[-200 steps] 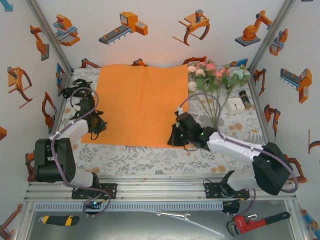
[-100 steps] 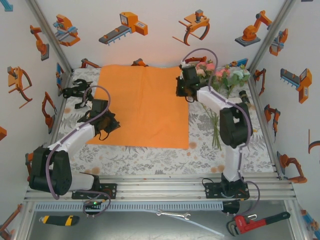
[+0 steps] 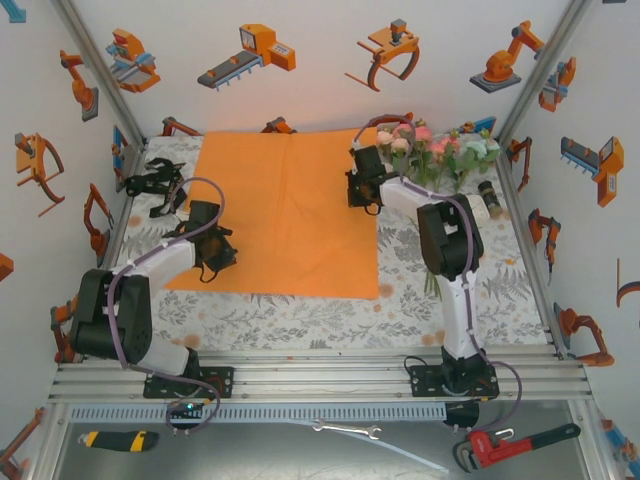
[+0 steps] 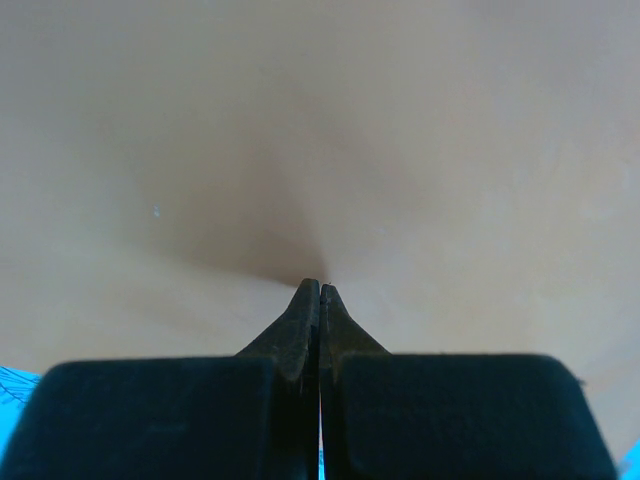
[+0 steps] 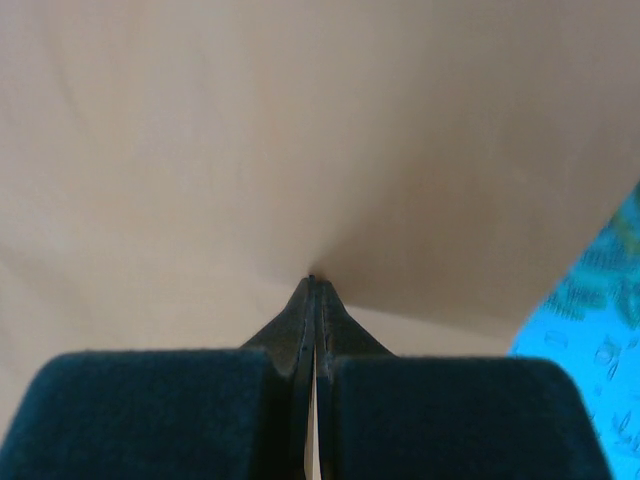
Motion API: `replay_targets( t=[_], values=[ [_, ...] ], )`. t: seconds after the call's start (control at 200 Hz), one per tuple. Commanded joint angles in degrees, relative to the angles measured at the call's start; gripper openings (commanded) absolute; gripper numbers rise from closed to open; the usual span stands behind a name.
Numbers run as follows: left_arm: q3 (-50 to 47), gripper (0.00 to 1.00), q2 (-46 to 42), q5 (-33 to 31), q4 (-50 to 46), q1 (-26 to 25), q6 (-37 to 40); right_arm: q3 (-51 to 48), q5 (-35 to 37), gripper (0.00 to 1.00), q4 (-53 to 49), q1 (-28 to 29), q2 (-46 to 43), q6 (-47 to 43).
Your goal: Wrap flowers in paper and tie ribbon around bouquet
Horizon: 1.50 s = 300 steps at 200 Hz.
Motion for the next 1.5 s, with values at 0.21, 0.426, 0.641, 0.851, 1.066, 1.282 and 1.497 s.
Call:
replay_targets(
  t=[0.21,0.426,0.641,0.851,1.066,1.282,1.497],
  values=[
    [-0.5,0.00,2.5,-1.1,-2.0,6.3,1.1,-22.1,5.0,0.00,2.6,2.5,-13.1,15.0],
    [1.4,0.00,5.1,-1.5,-1.5,9.6,5.7,-41.7,6.3,0.00,5.1,10.4,-26.6,29.5],
    [6.0,0.00,7.8,2.8,-1.0,10.3,12.7,-51.5,7.2,0.00,5.4,18.9,-35.9,39.2],
    [5.1,0.04,0.0,0.5,-2.7,9.7,14.6,-42.5,13.9,0.00,-3.9,15.8,-43.8,29.0],
    [2.3,0.07,-8.8,-0.1,-4.7,4.8,11.3,-35.2,9.9,0.00,-2.8,4.7,-37.7,22.0],
    [-0.9,0.07,-7.7,-0.3,-3.0,-0.2,7.2,-32.0,6.9,0.00,2.4,-0.8,-28.6,19.0],
    [-1.3,0.08,-2.1,-4.3,-3.2,0.0,7.4,-31.3,5.2,0.00,2.9,-2.9,-27.1,17.5]
  ],
)
